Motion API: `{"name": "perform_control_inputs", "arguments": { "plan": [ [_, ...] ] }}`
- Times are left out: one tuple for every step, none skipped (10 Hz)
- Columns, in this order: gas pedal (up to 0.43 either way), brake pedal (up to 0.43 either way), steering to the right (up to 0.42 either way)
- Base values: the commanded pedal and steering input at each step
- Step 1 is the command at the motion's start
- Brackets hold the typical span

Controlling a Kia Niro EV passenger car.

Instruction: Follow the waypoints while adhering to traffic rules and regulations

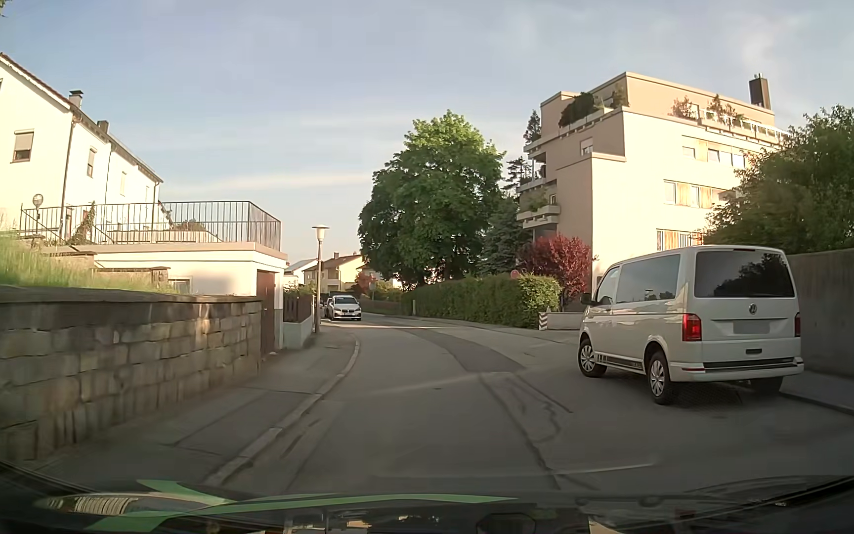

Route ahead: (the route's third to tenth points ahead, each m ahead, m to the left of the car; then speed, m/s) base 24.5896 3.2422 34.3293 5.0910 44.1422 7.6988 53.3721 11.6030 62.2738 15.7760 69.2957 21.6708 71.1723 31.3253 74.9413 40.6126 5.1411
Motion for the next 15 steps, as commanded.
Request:
{"name": "perform_control_inputs", "arguments": {
  "plan": [
    [0.039, 0.000, -0.012],
    [0.039, 0.000, -0.013],
    [0.039, 0.000, -0.013],
    [0.039, 0.000, -0.010],
    [0.047, 0.000, -0.008],
    [0.047, 0.000, -0.008],
    [0.047, 0.000, -0.008],
    [0.047, 0.000, -0.008],
    [0.047, 0.000, -0.007],
    [0.047, 0.000, -0.008],
    [0.047, 0.000, -0.010],
    [0.047, 0.000, -0.011],
    [0.039, 0.000, -0.014],
    [0.039, 0.000, -0.015],
    [0.039, 0.000, -0.015]
  ]
}}
